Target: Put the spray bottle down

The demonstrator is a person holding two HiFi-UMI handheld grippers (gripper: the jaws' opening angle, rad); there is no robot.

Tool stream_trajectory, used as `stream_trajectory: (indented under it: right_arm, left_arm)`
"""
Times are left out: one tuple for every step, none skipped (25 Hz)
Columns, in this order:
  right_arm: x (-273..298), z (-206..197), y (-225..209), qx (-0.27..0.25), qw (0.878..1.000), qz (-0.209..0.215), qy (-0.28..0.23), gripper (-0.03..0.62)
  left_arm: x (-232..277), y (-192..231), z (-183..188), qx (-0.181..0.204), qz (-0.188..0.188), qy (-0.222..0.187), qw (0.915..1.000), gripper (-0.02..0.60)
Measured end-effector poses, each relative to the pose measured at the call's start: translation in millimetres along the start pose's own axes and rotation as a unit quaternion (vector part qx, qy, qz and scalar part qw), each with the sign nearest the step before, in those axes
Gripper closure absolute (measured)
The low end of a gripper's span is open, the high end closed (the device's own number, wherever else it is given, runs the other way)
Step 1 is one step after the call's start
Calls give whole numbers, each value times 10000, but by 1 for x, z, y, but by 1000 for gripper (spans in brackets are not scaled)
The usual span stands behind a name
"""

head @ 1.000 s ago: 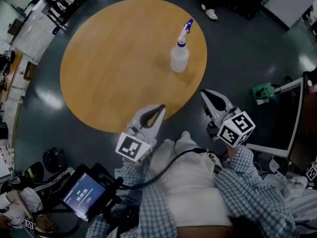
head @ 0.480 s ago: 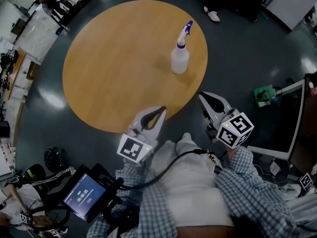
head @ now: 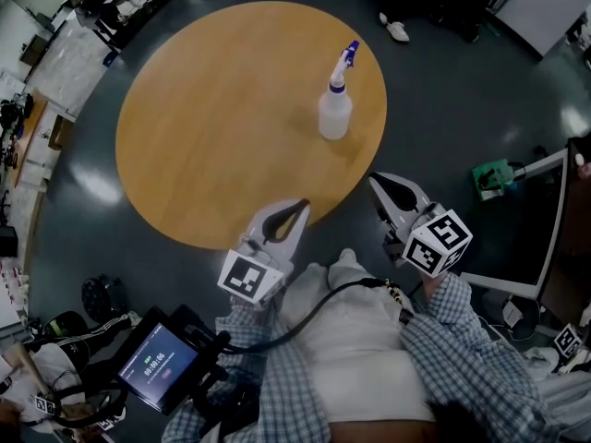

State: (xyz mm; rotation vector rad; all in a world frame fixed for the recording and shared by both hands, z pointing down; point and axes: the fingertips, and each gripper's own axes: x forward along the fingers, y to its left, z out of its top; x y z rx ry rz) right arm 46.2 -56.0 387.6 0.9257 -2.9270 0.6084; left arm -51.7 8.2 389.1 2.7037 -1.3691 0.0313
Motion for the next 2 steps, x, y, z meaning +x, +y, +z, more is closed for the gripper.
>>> stream_trajectory:
  right_arm:
    - [0, 0, 0, 1, 10000, -1, 5, 591]
    - [0, 0, 0, 1, 10000, -1, 9, 591]
  left_arm:
    - [0, 0, 0, -7, 5, 4, 10000, 580]
    - [0, 0, -1, -14, 10, 9, 10000, 580]
